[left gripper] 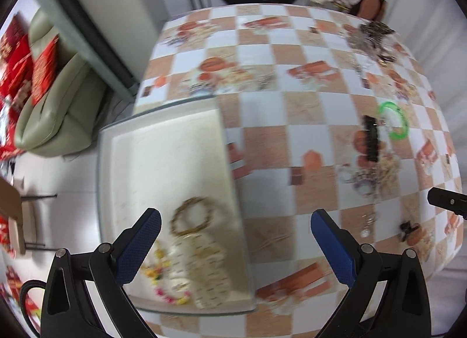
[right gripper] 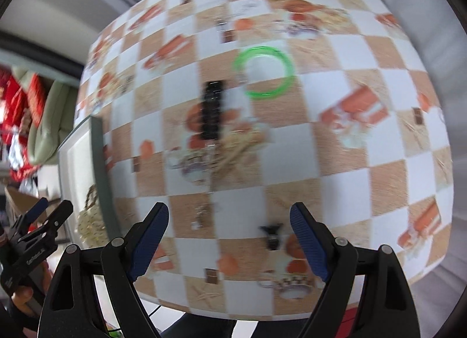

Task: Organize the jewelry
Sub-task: 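Move both tools back over the remaining jewelry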

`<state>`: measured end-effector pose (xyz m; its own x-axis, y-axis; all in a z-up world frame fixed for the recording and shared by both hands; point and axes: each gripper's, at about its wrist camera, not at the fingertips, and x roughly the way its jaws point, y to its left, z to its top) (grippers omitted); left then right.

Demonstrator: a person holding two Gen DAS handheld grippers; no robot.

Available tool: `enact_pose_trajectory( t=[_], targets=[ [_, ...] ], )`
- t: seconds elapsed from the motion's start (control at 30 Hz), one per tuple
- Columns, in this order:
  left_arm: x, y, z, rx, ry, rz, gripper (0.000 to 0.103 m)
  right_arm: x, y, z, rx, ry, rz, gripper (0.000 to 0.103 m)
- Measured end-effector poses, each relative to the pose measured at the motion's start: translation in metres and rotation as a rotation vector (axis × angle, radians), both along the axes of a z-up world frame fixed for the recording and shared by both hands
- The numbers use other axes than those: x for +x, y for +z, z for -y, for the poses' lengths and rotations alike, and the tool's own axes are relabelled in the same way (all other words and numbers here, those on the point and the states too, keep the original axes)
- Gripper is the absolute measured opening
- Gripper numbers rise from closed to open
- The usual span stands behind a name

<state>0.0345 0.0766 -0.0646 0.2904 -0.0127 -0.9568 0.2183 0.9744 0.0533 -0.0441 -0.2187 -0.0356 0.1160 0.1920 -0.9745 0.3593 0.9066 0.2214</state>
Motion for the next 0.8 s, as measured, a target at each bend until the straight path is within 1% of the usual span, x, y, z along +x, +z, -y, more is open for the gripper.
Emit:
enact_pose_trajectory(
  t=[0.1, 0.13, 0.2, 0.23, 0.27, 0.33, 0.53, 0.8],
  targets=[
    [0.005, -0.001, 0.029, -0.012, -0.036, -0.013, 0.103, -0.002, -0.001, 0.020, -0.012, -0.038, -0.006, 0.087],
    [0.011, -0.001, 0.038, -0.015, -0.046, -0.017, 0.103, -0.002, -0.001, 0.027, -0.019, -0.048, -0.005, 0.087],
    [0.017, -0.010, 0.053, -0.018, -0.062, -0.027, 0.103, 0.000, -0.001, 0.038, -0.028, -0.063, -0.006, 0.087],
    [0.022, -0.002, 0.063, -0.018, -0.067, -0.033, 0.103, 0.001, -0.002, 0.043, -0.030, -0.068, -0.006, 0.087],
    [0.026, -0.006, 0.071, -0.019, -0.074, -0.040, 0.103, 0.003, -0.003, 0.048, -0.035, -0.074, -0.009, 0.087],
    [0.024, -0.002, 0.083, -0.023, -0.087, -0.046, 0.103, 0.007, -0.005, 0.056, -0.045, -0.079, -0.013, 0.087],
    [0.033, -0.015, 0.116, -0.052, -0.140, -0.054, 0.103, 0.036, -0.015, 0.077, -0.062, -0.071, -0.008, 0.087],
    [0.049, -0.038, 0.159, -0.073, -0.180, -0.077, 0.103, 0.075, -0.037, 0.090, -0.082, -0.049, -0.015, 0.087]
  ],
)
